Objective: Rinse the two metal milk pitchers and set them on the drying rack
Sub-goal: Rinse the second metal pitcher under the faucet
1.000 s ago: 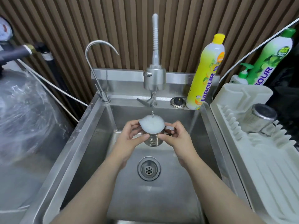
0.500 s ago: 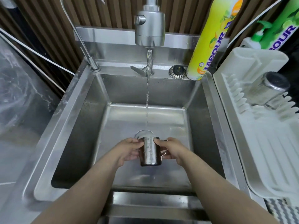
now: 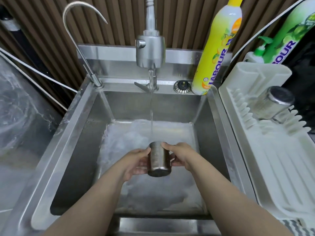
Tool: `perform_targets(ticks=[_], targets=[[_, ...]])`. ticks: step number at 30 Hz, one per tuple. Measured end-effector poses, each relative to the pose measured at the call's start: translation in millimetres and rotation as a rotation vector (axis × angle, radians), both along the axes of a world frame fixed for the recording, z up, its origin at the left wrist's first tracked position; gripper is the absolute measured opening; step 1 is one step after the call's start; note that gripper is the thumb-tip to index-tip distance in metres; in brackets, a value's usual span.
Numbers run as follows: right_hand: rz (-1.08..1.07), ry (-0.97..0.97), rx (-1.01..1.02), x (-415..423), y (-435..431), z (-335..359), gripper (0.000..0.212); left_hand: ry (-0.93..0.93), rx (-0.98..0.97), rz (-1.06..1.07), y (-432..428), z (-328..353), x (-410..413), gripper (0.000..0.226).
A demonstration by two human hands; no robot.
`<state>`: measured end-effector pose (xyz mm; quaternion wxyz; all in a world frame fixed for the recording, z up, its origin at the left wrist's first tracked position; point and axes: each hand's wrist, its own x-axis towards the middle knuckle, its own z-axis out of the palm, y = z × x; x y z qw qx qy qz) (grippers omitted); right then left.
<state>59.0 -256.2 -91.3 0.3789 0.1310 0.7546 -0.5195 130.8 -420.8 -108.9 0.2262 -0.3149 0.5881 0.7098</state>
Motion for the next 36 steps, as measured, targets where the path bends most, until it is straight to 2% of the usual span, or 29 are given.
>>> perform_targets(ticks=[4, 9, 14, 19, 21, 26, 28, 31, 33, 36], targets=[[-0.005, 0.2, -0.125, -16, -9, 37, 0.034, 0.196, -0.027, 0.07, -11, 35, -18, 0.025], [0.005, 0.355, -0.229, -25, -15, 96, 0.033, 0.4, -0.083, 0.095, -23, 90, -31, 0.03], [-0.004, 0.452, -0.31, -21, -22, 122, 0.038, 0.548, -0.117, 0.14, -32, 115, -26, 0.03], [0.033, 0.457, -0.429, -12, -30, 125, 0.036, 0.677, -0.147, 0.145, -42, 126, -14, 0.036], [0.015, 0.462, -0.478, -9, -33, 120, 0.034, 0.732, -0.192, 0.15, -43, 131, -14, 0.031], [0.016, 0.333, -0.622, -1, -36, 101, 0.026, 0.799, -0.484, 0.107, -52, 141, -19, 0.027], [0.058, 0.261, -0.58, -1, -33, 100, 0.024, 0.709, -0.473, 0.097, -52, 138, -17, 0.024], [0.174, 0.242, -0.404, -8, -20, 112, 0.022, 0.506, -0.292, 0.06, -45, 124, -9, 0.03], [0.239, 0.322, -0.249, -16, -11, 126, 0.025, 0.428, -0.215, 0.028, -34, 113, -5, 0.023], [0.305, 0.555, 0.031, -25, -5, 143, 0.037, 0.419, -0.076, 0.016, -16, 100, -7, 0.032]])
